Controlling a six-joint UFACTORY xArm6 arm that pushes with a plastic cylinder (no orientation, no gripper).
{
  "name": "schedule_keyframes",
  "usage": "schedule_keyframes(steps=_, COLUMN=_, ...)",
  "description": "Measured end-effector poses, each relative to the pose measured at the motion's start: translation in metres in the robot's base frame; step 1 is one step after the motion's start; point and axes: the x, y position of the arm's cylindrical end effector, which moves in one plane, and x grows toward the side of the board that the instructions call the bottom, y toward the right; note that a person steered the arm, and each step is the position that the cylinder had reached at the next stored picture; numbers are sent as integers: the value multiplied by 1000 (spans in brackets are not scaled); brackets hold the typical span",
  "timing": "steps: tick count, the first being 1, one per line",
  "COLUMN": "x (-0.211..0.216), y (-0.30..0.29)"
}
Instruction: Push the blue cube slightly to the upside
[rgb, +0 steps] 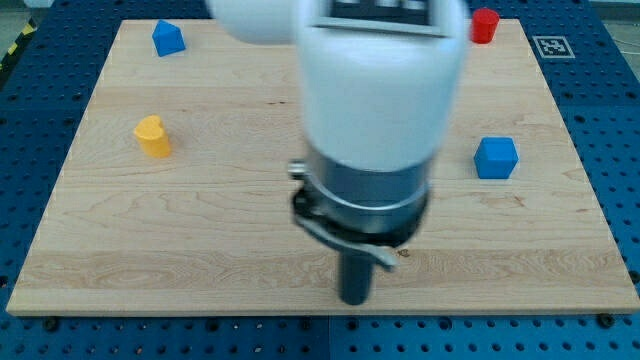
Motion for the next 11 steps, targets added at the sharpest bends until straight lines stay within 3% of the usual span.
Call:
schedule_keyframes(steps=4, x=-16, y=113)
schedule_keyframes(steps=11, x=-152, y=159)
